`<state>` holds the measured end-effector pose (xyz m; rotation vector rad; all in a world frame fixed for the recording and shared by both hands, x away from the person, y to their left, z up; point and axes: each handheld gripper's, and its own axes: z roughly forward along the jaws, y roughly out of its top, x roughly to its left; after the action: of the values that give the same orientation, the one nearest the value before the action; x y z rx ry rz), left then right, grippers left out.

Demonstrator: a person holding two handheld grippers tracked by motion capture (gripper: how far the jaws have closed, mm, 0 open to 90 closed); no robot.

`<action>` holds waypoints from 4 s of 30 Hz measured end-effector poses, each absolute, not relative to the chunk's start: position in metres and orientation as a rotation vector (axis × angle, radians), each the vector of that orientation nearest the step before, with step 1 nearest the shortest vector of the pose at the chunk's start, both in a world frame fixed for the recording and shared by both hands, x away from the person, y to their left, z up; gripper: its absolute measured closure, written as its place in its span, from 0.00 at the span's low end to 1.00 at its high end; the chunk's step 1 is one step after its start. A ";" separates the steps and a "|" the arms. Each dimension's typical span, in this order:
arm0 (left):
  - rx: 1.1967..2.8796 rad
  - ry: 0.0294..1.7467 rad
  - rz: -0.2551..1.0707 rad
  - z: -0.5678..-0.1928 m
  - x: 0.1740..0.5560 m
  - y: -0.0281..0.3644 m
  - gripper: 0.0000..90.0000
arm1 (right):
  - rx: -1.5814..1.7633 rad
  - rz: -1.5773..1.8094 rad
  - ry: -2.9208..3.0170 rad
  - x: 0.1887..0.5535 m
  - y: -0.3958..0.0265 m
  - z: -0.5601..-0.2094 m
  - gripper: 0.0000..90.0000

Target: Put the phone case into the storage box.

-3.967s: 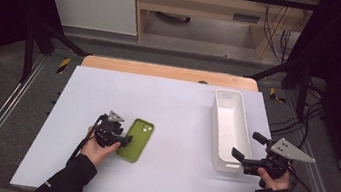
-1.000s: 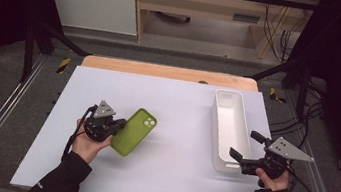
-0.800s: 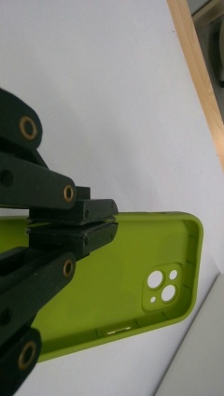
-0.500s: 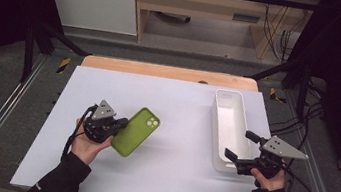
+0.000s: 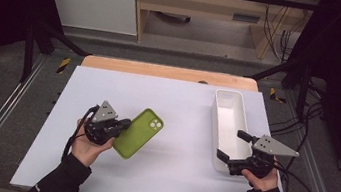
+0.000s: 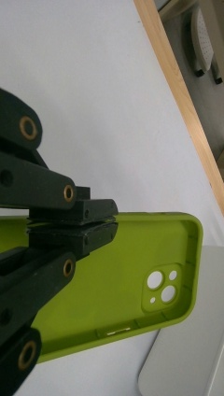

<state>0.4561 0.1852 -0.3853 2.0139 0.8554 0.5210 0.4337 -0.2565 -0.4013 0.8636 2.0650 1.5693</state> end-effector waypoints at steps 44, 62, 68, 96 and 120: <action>2.120 0.664 0.513 -0.395 0.442 0.152 0.97 | 0.798 1.530 2.271 0.437 -0.193 -0.405 0.01; 2.158 0.624 0.525 -0.400 0.441 0.144 0.97 | 0.778 1.473 2.323 0.444 -0.172 -0.402 0.03; 2.165 0.616 0.528 -0.402 0.441 0.142 0.97 | 0.776 1.461 2.344 0.448 -0.162 -0.401 0.03; 2.212 0.546 0.552 -0.406 0.436 0.131 0.97 | 0.778 1.396 2.420 0.462 -0.135 -0.399 0.04; 2.216 0.512 0.565 -0.404 0.433 0.124 0.97 | 0.860 1.345 2.498 0.480 -0.117 -0.409 0.15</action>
<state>0.4328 0.1242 -0.4038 2.2161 0.5118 0.5650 0.4803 -0.1170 -0.4093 0.8597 2.4977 1.3446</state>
